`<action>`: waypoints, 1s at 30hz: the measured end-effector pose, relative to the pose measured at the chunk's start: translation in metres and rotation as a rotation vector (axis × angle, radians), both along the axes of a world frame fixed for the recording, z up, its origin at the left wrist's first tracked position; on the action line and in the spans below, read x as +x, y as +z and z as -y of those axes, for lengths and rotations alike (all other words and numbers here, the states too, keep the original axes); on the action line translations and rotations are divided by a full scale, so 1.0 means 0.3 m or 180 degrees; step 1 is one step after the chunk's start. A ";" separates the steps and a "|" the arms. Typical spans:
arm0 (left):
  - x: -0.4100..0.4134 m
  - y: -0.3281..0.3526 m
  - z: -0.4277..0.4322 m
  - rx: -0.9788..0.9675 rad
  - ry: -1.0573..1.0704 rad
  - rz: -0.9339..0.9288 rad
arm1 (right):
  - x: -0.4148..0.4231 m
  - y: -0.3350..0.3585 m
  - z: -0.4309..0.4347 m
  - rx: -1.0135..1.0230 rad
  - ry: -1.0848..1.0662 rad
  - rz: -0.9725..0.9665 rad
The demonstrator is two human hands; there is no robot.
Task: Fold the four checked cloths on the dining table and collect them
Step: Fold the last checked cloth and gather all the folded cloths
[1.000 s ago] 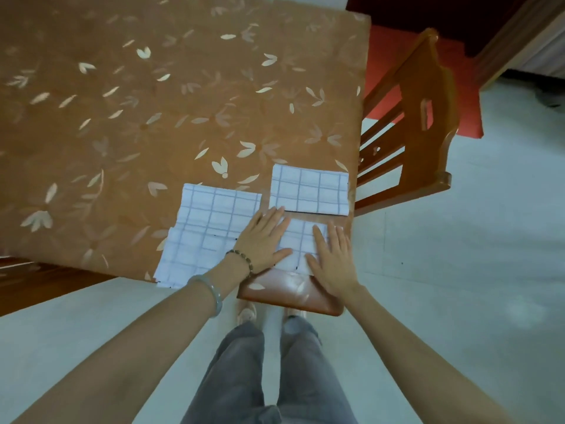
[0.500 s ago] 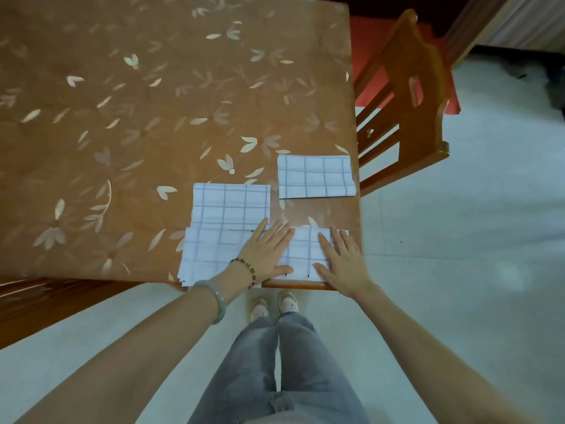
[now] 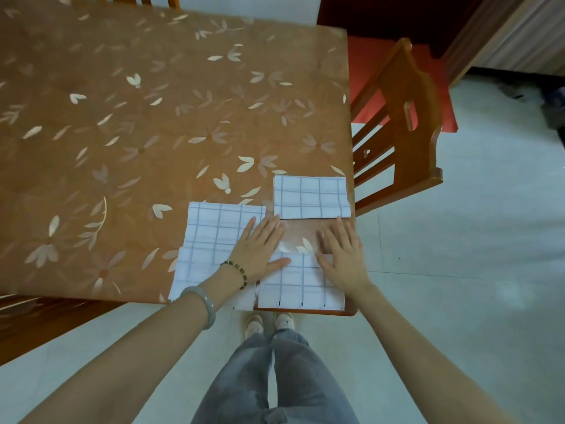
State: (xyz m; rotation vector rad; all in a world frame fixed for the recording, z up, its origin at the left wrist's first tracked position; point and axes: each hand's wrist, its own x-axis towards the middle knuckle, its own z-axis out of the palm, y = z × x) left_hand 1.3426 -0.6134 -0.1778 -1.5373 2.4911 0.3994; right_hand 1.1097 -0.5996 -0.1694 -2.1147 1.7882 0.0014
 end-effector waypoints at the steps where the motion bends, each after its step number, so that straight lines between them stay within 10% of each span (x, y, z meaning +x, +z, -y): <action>1: -0.009 0.007 0.041 -0.0031 0.0068 -0.0017 | 0.000 0.002 0.050 -0.0011 -0.0034 -0.0037; 30: -0.047 -0.040 0.019 0.0229 -0.0087 0.0245 | 0.001 -0.031 0.084 0.0762 0.0120 -0.0504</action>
